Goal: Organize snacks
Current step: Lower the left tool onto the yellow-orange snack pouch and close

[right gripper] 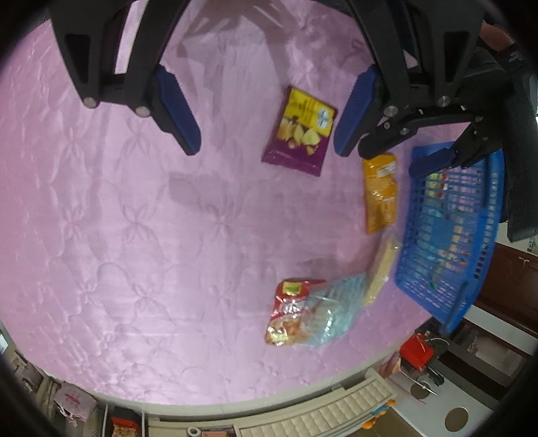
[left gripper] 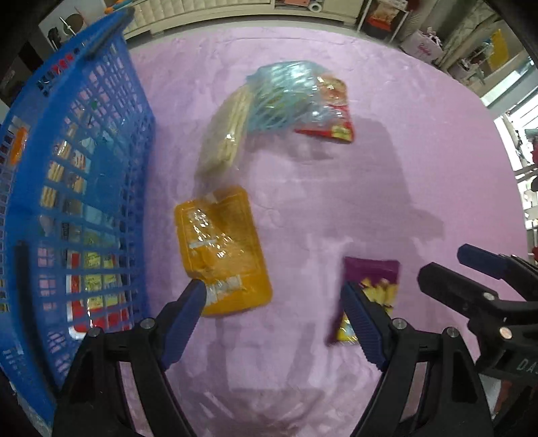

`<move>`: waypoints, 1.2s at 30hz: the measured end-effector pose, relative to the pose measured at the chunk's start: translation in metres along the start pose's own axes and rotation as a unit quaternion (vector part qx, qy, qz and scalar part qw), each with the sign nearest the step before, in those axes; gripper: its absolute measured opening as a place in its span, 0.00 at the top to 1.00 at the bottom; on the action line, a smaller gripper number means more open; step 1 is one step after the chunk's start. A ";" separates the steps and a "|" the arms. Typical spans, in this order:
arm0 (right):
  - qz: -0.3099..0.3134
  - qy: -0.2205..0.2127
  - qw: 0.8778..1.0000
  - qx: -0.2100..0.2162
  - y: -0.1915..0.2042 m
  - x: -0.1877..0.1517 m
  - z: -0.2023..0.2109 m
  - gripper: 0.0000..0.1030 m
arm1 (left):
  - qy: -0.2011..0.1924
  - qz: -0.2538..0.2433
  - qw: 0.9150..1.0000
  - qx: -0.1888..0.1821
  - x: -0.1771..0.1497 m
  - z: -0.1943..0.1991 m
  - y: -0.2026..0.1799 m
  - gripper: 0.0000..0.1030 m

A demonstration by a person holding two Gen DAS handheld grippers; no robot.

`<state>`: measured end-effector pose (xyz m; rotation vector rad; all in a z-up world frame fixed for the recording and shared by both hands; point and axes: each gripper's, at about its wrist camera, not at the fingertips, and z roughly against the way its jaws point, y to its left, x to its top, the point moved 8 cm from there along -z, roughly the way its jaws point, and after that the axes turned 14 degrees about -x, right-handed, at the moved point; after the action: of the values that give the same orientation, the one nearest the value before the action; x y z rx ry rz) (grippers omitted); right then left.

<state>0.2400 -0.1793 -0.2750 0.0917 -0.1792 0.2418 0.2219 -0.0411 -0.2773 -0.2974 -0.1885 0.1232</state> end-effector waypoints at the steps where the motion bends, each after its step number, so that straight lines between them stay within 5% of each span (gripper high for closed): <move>1: 0.001 0.000 1.000 0.000 0.001 0.001 -0.002 0.18 | 0.001 -0.001 1.000 0.002 0.001 -0.003 0.002 0.22; 18: -0.014 0.007 1.000 0.007 -0.015 -0.002 -0.014 0.18 | 0.008 -0.004 1.000 0.029 0.014 -0.039 0.015 0.14; 21: -0.013 0.008 1.000 0.010 -0.016 -0.005 -0.015 0.18 | 0.001 -0.002 1.000 0.027 0.012 -0.034 0.017 0.37; 22: -0.014 0.007 1.000 0.011 -0.015 -0.004 -0.015 0.18 | -0.001 -0.002 1.000 0.027 0.015 -0.033 0.019 0.55; 23: -0.016 0.006 1.000 0.013 -0.016 -0.004 -0.014 0.18 | 0.003 -0.001 1.000 0.022 0.016 -0.030 0.020 0.61; 29: -0.016 0.010 1.000 0.021 -0.008 -0.008 -0.014 0.18 | 0.003 -0.018 0.999 0.032 0.013 -0.023 0.021 0.75; 36: -0.010 0.014 1.000 0.019 -0.004 -0.008 -0.014 0.18 | -0.003 -0.020 1.000 0.015 0.006 -0.022 0.009 0.80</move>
<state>0.2361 -0.1837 -0.2907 0.1281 -0.1464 0.2259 0.2310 -0.0376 -0.3002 -0.2622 -0.1990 0.0873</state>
